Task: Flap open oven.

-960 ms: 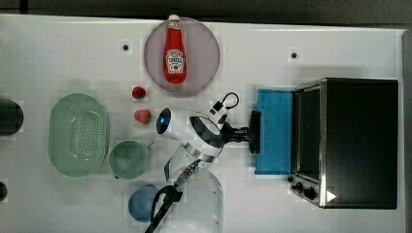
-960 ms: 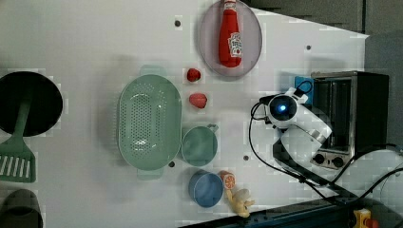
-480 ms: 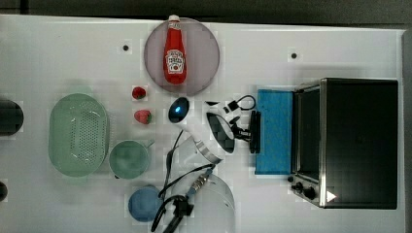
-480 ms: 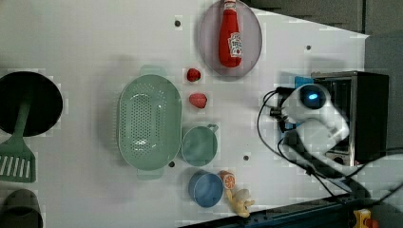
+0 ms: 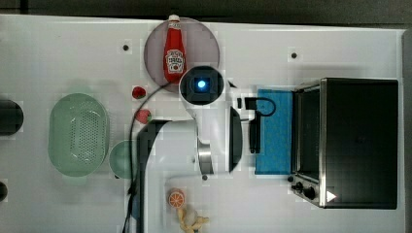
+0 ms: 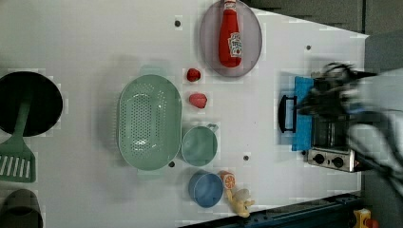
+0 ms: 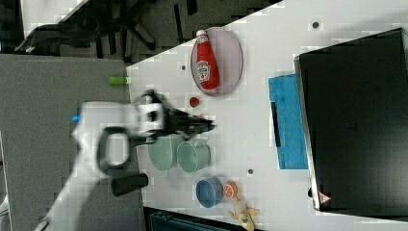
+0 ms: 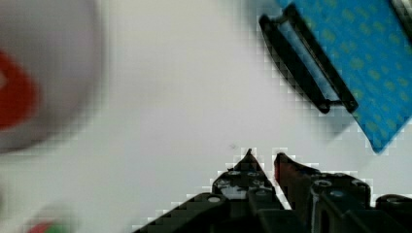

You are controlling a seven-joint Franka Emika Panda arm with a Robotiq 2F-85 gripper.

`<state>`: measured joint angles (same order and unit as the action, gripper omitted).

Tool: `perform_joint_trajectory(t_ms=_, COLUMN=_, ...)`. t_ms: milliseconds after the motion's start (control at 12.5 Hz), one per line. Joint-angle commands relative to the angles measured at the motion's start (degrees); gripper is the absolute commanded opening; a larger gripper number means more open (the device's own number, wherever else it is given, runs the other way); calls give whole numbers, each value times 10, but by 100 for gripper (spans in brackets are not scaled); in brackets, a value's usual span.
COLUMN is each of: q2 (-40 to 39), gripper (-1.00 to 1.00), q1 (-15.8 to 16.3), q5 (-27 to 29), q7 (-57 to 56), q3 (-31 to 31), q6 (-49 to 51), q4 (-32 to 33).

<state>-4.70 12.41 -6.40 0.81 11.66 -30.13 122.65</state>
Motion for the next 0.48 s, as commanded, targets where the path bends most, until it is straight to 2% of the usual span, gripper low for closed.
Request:
perform_joint_trajectory(t_ms=80, q2=86, gripper=-65, q1=-9, q5=20, q7=26, q3=8, q6=76, q4=-59)
perform_joint_trajectory(t_ms=480, q2=147, gripper=-65, q1=-12, q5=21, q7=53, q3=24, q6=213, q4=-130)
